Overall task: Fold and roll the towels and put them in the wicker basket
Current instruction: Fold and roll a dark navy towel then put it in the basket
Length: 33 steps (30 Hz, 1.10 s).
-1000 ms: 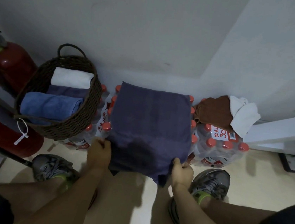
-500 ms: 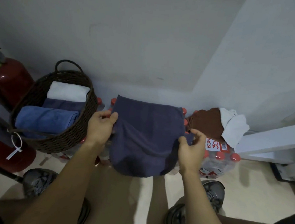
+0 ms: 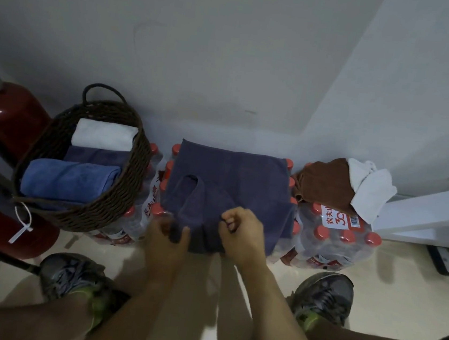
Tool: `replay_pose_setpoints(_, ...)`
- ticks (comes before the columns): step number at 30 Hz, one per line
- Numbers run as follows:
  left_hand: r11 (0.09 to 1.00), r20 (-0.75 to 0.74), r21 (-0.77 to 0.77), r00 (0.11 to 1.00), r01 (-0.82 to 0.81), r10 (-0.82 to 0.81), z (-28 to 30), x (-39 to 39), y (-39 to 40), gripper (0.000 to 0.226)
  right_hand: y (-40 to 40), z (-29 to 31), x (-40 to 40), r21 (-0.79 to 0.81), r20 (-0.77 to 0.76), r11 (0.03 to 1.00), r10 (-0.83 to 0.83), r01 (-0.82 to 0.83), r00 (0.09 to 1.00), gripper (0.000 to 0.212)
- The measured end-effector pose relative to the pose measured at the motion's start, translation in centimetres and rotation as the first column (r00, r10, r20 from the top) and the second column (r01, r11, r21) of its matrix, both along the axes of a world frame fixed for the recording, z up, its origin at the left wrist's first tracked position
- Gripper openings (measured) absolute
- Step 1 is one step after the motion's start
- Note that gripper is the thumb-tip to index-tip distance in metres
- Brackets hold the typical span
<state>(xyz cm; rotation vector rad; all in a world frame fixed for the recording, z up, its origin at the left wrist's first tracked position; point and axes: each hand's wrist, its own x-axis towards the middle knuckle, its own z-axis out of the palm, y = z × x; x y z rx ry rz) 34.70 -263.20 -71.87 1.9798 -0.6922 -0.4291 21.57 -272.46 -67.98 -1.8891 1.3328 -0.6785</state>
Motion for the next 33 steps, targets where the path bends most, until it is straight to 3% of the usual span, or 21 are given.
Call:
replay_pose_setpoints(2, 0.998, -0.096, 0.048, 0.995, 0.028, -0.023, -0.9, -0.1, 0.5, 0.028, 0.8, -1.1, 0.0, -0.022, 0.056, 1.000, 0.012, -0.011, 0.998, 0.023)
replay_pose_setpoints(5, 0.995, -0.126, 0.098, 0.992, 0.022, -0.009, -0.8, 0.2, 0.0, 0.020, 1.1, -1.5, 0.1, -0.004, 0.002, 0.998, 0.058, -0.058, 0.998, 0.038)
replay_pose_setpoints(10, 0.969, -0.136, 0.226, 0.989, 0.096, -0.066, 1.1, 0.9, -0.4, 0.020, 1.1, -0.8, 0.6, 0.045, -0.070, 0.993, 0.113, -0.110, 0.991, 0.029)
replay_pose_setpoints(13, 0.941, -0.091, 0.278, 0.981, 0.192, -0.173, 3.6, 1.4, -1.3, 0.025, 0.9, 1.0, 0.9, 0.217, -0.033, 0.947, 0.249, -0.237, 0.968, 0.022)
replay_pose_setpoints(15, 0.952, -0.207, 0.210, 0.961, 0.224, -0.181, 6.3, 1.6, -2.5, 0.024, 0.7, 3.1, 1.5, 0.361, -0.036, 0.859, 0.402, -0.364, 0.915, 0.032)
replay_pose_setpoints(17, 0.940, -0.260, 0.203, 0.941, 0.275, -0.219, 9.1, 2.3, -3.9, 0.020, 0.1, 5.6, 2.4, 0.372, -0.065, 0.829, 0.471, -0.417, 0.880, 0.041)
replay_pose_setpoints(19, 0.915, -0.359, 0.180, 0.890, 0.360, -0.280, 12.2, 3.1, -4.9, 0.019, -1.0, 8.7, 3.1, 0.324, -0.063, 0.853, 0.451, -0.409, 0.890, 0.036)
replay_pose_setpoints(22, 0.835, -0.611, 0.060, 0.681, 0.547, -0.403, 17.8, 4.1, -5.5, 0.020, -2.9, 13.8, 3.4, 0.322, -0.090, 0.843, 0.480, -0.430, 0.873, 0.023)
replay_pose_setpoints(25, 0.662, -0.558, 0.124, 0.604, 0.739, -0.569, 22.9, 4.5, -5.7, 0.016, -3.9, 18.2, 2.8, 0.369, -0.101, 0.805, 0.531, -0.464, 0.841, 0.017)
replay_pose_setpoints(26, 0.645, -0.528, 0.132, 0.604, 0.753, -0.597, 24.3, 4.6, -5.6, 0.026, -4.2, 19.4, 2.5, 0.381, -0.075, 0.799, 0.529, -0.466, 0.846, 0.014)
replay_pose_setpoints(29, 0.653, -0.433, 0.085, 0.618, 0.752, -0.656, 26.6, 4.2, -4.8, 0.067, -4.4, 21.6, 1.5, 0.429, 0.083, 0.785, 0.458, -0.447, 0.885, 0.011)
replay_pose_setpoints(31, 0.654, -0.323, 0.043, 0.630, 0.755, -0.706, 26.9, 3.6, -4.0, 0.066, -4.3, 21.9, 0.8, 0.458, 0.191, 0.789, 0.362, -0.409, 0.912, 0.011)
replay_pose_setpoints(33, 0.682, -0.234, -0.017, 0.661, 0.731, -0.713, 26.8, 3.1, -3.7, 0.050, -4.2, 21.5, 0.4, 0.489, 0.276, 0.790, 0.263, -0.371, 0.924, 0.013)
